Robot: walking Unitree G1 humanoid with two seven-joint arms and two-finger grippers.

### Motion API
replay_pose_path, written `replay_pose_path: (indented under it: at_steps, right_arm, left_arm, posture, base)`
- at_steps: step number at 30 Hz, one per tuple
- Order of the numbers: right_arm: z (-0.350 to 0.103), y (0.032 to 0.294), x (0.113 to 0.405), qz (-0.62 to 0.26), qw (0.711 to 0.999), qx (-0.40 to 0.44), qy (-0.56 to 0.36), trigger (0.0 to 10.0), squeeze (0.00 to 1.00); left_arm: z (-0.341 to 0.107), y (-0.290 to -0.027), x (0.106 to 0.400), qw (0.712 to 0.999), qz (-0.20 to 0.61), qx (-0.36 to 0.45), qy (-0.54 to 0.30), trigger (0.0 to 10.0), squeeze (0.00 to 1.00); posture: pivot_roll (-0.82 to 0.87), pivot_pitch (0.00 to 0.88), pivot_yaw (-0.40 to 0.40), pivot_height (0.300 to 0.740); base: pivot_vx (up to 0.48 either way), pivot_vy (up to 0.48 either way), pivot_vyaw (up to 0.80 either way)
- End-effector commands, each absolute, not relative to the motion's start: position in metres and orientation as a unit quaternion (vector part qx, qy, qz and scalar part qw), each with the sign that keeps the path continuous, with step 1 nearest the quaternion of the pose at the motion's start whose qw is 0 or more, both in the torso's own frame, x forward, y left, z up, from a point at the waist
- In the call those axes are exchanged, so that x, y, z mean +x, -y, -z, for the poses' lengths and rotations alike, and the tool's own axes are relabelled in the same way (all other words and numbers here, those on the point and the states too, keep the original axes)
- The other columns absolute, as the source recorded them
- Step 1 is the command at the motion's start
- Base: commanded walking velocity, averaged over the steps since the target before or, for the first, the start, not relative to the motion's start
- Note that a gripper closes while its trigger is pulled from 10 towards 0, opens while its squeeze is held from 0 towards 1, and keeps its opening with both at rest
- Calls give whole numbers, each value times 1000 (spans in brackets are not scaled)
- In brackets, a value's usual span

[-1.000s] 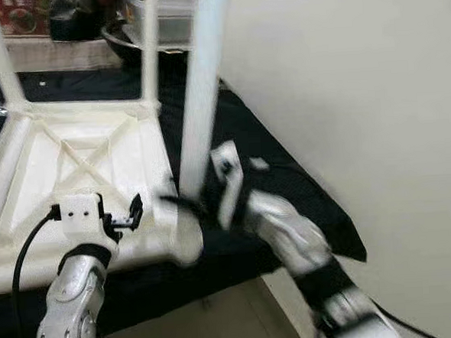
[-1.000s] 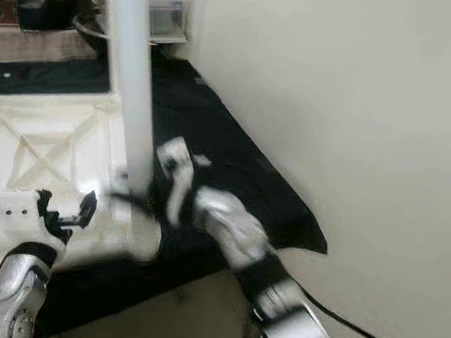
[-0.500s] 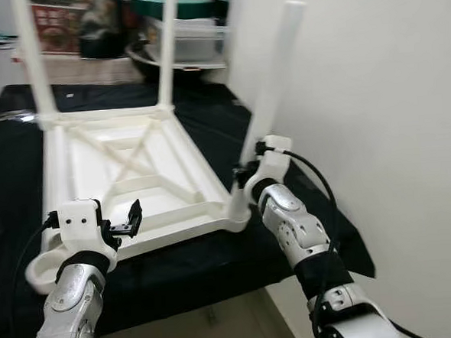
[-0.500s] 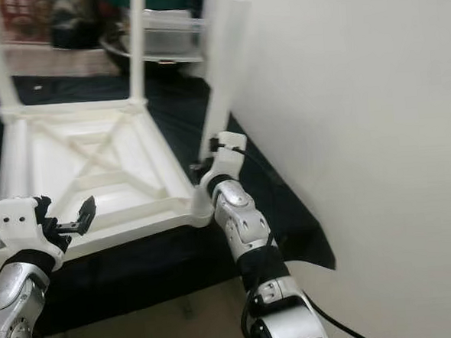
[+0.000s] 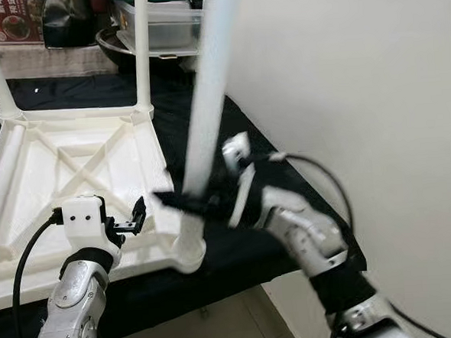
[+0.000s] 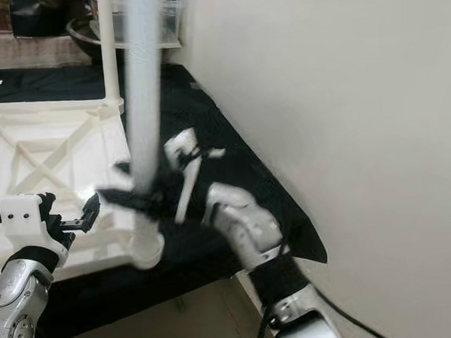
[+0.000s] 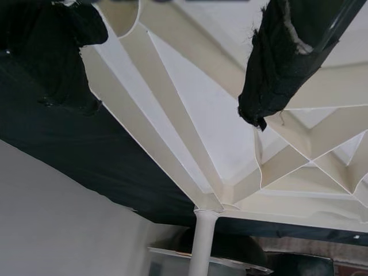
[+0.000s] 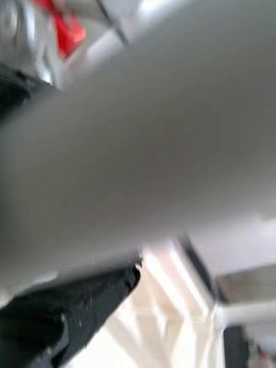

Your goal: Building children table

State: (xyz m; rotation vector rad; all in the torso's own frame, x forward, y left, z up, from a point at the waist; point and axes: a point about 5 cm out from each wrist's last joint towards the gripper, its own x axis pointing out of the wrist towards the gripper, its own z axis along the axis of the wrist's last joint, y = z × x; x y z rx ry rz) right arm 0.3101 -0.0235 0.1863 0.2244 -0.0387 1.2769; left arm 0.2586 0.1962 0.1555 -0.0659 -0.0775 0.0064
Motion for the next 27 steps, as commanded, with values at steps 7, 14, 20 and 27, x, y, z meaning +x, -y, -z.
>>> replay_pose_path:
  at_steps: [7,14,20,27]
  right_arm:
    - [-129,80,367,-103,982,12,-158,0,0]
    - [-143,74,360,-98,991,10,-88,10000,0]
    - [-175,36,352,-281,953,110,-5,10000,1000]
    - [-203,23,303,-601,788,129,30,10000,0]
  left_arm:
    - [-154,-193,257,999,2,-38,37,10000,0]
    - [-154,-193,258,999,4,-36,36,10000,0]
    - [-153,-193,258,999,4,-36,34,10000,0]
    - [-152,-193,258,999,3,-37,36,10000,0]
  posture:
    - [191,0,-192,740]
    - [182,0,-180,740]
    - [190,0,-184,740]
    - [194,0,-190,740]
  base:
    - [0,0,0]
    - [0,0,0]
    - [0,0,0]
    - [0,0,0]
